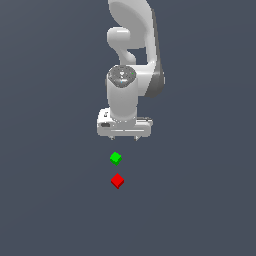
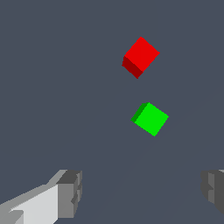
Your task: Stack the red cube on top of the green cube.
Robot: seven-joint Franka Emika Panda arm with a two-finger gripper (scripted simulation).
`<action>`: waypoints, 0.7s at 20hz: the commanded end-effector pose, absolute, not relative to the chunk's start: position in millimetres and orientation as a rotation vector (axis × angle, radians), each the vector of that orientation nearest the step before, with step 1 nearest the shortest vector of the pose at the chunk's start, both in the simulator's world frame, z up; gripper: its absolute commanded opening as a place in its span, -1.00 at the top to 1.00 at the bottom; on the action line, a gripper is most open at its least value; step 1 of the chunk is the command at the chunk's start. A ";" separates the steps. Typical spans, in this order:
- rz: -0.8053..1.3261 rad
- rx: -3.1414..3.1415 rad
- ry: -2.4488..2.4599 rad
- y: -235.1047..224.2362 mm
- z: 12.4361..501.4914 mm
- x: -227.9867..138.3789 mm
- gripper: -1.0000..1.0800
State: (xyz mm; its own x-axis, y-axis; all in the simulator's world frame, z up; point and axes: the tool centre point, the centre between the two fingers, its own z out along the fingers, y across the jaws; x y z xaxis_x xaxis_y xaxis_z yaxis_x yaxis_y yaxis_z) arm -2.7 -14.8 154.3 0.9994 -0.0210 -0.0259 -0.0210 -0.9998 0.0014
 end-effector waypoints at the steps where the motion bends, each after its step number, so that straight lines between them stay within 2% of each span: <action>1: -0.041 3.140 -0.033 -14.8 154.3 -2.7 -0.92; 14: -0.034 3.133 -0.213 -12.1 140.0 19.5 -0.92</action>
